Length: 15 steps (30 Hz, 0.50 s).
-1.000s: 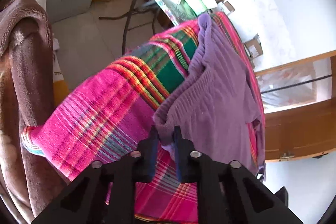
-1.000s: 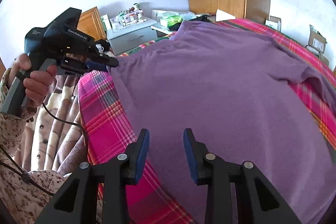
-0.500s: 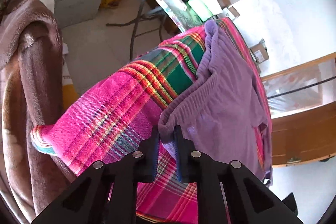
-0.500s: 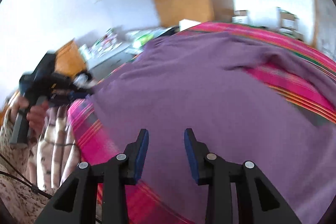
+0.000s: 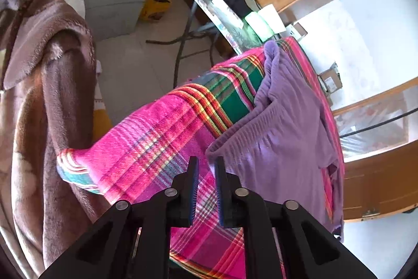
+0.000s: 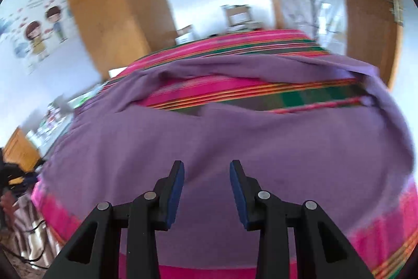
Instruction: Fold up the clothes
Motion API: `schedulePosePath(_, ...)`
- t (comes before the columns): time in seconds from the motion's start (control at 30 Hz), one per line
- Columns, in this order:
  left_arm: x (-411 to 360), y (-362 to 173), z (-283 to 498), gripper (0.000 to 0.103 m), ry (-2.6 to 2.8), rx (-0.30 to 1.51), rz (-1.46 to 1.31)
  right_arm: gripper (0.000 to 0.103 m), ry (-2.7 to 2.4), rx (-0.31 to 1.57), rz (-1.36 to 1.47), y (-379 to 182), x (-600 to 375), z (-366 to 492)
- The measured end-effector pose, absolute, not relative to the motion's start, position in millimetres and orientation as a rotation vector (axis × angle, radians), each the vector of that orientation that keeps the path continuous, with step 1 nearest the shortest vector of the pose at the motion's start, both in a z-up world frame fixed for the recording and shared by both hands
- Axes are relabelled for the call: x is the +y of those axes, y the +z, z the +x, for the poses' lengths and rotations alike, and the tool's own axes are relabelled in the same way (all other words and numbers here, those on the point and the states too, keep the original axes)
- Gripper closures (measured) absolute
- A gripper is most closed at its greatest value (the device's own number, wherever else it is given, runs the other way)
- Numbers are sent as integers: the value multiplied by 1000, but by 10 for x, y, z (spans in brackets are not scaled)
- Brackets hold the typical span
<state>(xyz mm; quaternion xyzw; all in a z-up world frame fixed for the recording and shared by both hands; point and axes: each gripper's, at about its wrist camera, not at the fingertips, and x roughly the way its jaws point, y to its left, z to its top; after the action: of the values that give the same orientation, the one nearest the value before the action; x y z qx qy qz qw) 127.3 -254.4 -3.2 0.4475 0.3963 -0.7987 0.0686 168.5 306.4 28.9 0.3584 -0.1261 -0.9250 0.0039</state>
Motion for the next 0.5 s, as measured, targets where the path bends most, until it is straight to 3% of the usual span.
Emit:
schedulePosePath(0.07,-2450,61,1276,91,-2458,1147,1320,66,-2955,-427,1123,285,3245,1755)
schedulePosePath(0.2,-2161,262,1228,81,-2579,1029,1307,66,-3151,-487,1067,350,3619,1959)
schedulePosePath(0.5,-1239,300,934,81,-2825,847,1548,66,-3308,-763,1023,392,4450,2244)
